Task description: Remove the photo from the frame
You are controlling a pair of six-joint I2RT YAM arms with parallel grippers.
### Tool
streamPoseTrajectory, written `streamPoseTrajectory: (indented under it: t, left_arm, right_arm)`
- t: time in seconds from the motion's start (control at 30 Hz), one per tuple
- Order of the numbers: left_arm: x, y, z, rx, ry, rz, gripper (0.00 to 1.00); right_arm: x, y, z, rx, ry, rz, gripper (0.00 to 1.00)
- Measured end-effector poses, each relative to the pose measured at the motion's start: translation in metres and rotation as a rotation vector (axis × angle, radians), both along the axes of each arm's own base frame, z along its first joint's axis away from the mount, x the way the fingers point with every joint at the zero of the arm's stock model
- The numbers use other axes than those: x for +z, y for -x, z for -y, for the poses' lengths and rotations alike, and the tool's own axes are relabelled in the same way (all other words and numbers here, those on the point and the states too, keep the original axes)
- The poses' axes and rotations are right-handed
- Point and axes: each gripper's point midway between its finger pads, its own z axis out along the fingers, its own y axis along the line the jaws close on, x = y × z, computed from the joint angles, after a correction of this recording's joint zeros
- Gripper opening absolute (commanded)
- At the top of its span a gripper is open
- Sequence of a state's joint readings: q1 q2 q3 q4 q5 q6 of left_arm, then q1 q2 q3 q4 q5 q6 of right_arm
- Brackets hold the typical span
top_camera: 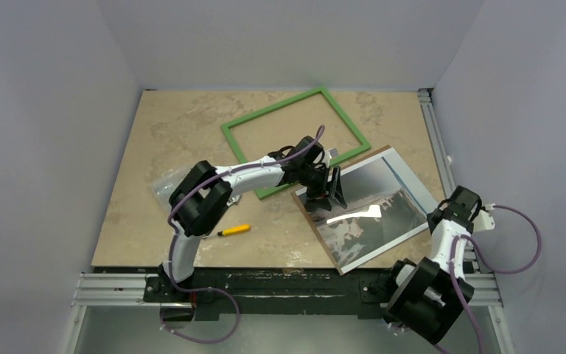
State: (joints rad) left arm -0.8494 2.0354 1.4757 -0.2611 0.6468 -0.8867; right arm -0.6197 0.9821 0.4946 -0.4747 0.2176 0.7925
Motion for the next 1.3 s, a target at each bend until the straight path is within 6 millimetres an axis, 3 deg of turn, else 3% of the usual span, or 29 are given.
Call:
streamPoseTrajectory:
  t: [0.23, 0.37, 0.53, 0.67, 0.87, 1.1, 1.23, 1.3]
  left_arm:
    - [-0.038, -0.006, -0.004, 0.009, -0.127, -0.041, 0.60]
    - [-0.049, -0.010, -0.008, 0.022, -0.181, -0.049, 0.59]
    - [-0.061, -0.015, -0.018, 0.045, -0.230, -0.080, 0.59]
    - [-0.061, -0.021, -0.024, 0.063, -0.243, -0.092, 0.59]
    - [-0.063, -0.027, -0.029, 0.080, -0.246, -0.108, 0.59]
    - [-0.063, -0.028, -0.030, 0.081, -0.240, -0.125, 0.59]
    - [-0.063, -0.029, -0.030, 0.082, -0.237, -0.138, 0.59]
    - [-0.063, -0.029, -0.030, 0.091, -0.232, -0.157, 0.59]
  right_arm:
    - [-0.019, 0.006, 0.017, -0.052, -0.032, 0.005, 0.13]
    - [-0.025, 0.004, 0.018, -0.038, -0.038, 0.007, 0.07]
    - [-0.026, 0.001, 0.024, -0.037, -0.020, 0.019, 0.07]
    - [-0.026, -0.007, 0.031, -0.030, -0.013, 0.025, 0.17]
    - [-0.022, -0.013, 0.033, -0.006, 0.001, 0.049, 0.46]
    - [-0.017, -0.020, 0.030, 0.053, 0.003, 0.105, 0.56]
    - [-0.014, -0.027, 0.027, 0.090, -0.005, 0.148, 0.69]
    - [-0.012, -0.032, 0.026, 0.111, -0.009, 0.168, 0.71]
